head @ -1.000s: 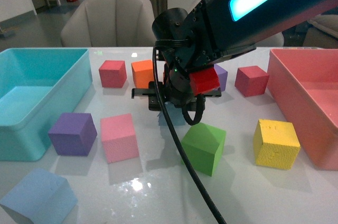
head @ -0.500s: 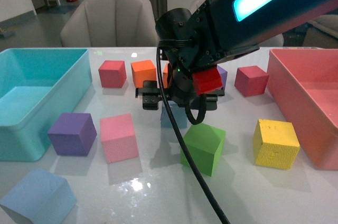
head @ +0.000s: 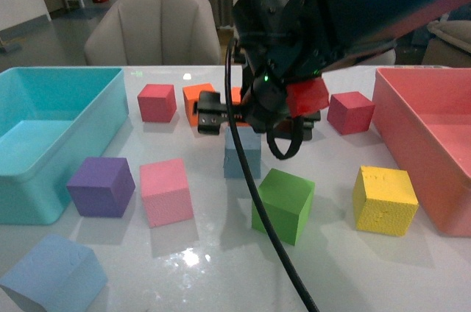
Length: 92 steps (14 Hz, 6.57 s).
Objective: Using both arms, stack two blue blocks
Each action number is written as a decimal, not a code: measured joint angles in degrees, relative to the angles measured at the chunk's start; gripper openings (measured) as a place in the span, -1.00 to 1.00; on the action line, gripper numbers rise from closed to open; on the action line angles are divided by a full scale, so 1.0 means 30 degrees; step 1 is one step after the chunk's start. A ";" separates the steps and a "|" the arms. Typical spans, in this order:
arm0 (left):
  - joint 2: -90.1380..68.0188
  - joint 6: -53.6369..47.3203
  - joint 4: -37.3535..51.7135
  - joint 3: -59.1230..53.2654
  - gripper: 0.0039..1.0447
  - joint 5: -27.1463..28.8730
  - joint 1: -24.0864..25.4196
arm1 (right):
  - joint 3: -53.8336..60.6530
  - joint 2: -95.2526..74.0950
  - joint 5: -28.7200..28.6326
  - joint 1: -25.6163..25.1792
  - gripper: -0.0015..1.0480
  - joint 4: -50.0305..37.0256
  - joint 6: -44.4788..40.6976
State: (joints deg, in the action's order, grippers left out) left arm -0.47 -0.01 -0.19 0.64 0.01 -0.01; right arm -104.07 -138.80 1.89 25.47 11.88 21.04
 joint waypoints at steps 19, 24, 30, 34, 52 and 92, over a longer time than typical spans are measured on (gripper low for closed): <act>0.0000 -0.0007 0.0000 0.0000 0.88 0.0000 0.0000 | 3.3725 4.1506 -0.0634 -0.8495 -0.96 -0.7592 -0.6900; 0.0000 -0.0007 0.0007 -0.0007 0.88 0.0015 0.0000 | 3.4468 4.5368 -0.0627 -0.8495 -0.96 -0.3956 -0.6907; 0.0000 0.0000 0.0000 -0.0007 0.88 0.0000 0.0000 | 3.4468 4.6184 -0.0634 -0.8495 -0.07 -0.3891 -0.6943; -0.4379 -0.0612 0.0284 0.2106 0.88 0.1297 -0.0627 | 3.4468 4.6184 -0.0634 -0.8495 0.91 -0.3891 -0.6943; -3.0898 -0.2069 0.8932 0.7351 0.88 -0.5093 0.0029 | 3.4468 4.6184 -0.0634 -0.8495 0.87 -0.3891 -0.6951; -4.2257 -0.1348 -0.1115 2.9274 -0.03 0.0007 -0.8058 | 3.4468 4.6184 -0.0634 -0.8495 0.87 -0.3891 -0.6951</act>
State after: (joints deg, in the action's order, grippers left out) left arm -127.24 -4.05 -3.53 88.47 0.03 -24.18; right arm -0.67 -0.25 -0.01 -0.01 0.21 0.19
